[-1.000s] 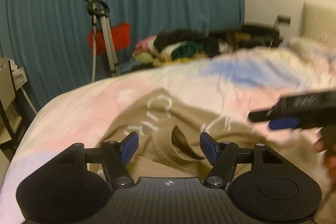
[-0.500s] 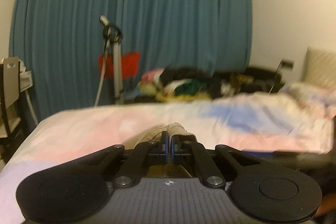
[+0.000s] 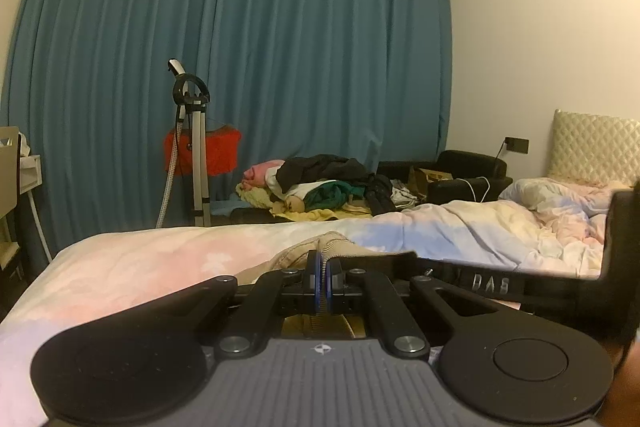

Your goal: Fold clothes

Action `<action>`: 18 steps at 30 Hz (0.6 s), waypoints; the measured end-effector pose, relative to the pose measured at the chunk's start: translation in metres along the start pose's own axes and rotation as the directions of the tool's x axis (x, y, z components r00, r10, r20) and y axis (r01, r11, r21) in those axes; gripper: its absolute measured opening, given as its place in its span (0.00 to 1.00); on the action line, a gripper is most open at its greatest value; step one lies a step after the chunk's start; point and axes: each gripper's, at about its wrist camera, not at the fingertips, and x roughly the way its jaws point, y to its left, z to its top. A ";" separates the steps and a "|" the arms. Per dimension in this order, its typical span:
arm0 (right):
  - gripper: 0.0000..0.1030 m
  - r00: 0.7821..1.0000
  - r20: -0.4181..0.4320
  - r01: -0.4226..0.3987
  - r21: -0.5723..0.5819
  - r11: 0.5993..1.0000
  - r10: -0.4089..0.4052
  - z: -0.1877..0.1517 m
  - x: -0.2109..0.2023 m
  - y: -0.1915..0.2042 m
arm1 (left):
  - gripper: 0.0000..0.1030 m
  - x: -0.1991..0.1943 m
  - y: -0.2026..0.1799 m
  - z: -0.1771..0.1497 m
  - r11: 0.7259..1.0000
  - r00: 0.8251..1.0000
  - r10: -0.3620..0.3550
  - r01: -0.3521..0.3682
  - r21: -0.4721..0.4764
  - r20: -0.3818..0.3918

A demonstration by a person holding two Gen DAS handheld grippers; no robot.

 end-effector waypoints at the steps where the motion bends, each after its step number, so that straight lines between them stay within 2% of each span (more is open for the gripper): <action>1: 0.72 0.999 -0.038 0.030 0.021 0.999 -0.029 0.001 0.005 -0.007 | 0.03 -0.001 0.000 0.000 1.000 1.000 0.003 -0.003 0.002 0.004; 5: 0.73 0.977 -0.195 0.106 0.099 0.990 -0.085 -0.005 0.018 -0.030 | 0.03 -0.004 0.003 0.001 1.000 1.000 0.021 -0.021 -0.013 0.023; 8: 0.73 0.964 -0.247 0.136 0.129 0.982 -0.101 -0.006 0.020 -0.038 | 0.03 -0.008 0.008 0.001 0.998 0.998 0.047 -0.046 -0.035 0.035; 10: 0.72 0.968 -0.222 0.151 0.135 0.979 -0.119 -0.003 0.013 -0.040 | 0.03 -0.010 0.014 0.003 0.996 0.997 0.062 -0.060 -0.059 0.044; 15: 0.73 0.981 -0.077 0.185 0.099 0.978 -0.178 0.010 -0.008 -0.042 | 0.03 -0.015 0.026 0.006 0.990 0.995 0.084 -0.076 -0.116 0.061; 18: 0.73 0.976 0.009 0.218 0.055 0.974 -0.219 0.018 -0.019 -0.039 | 0.03 -0.021 0.031 0.008 0.989 0.992 0.088 -0.076 -0.129 0.090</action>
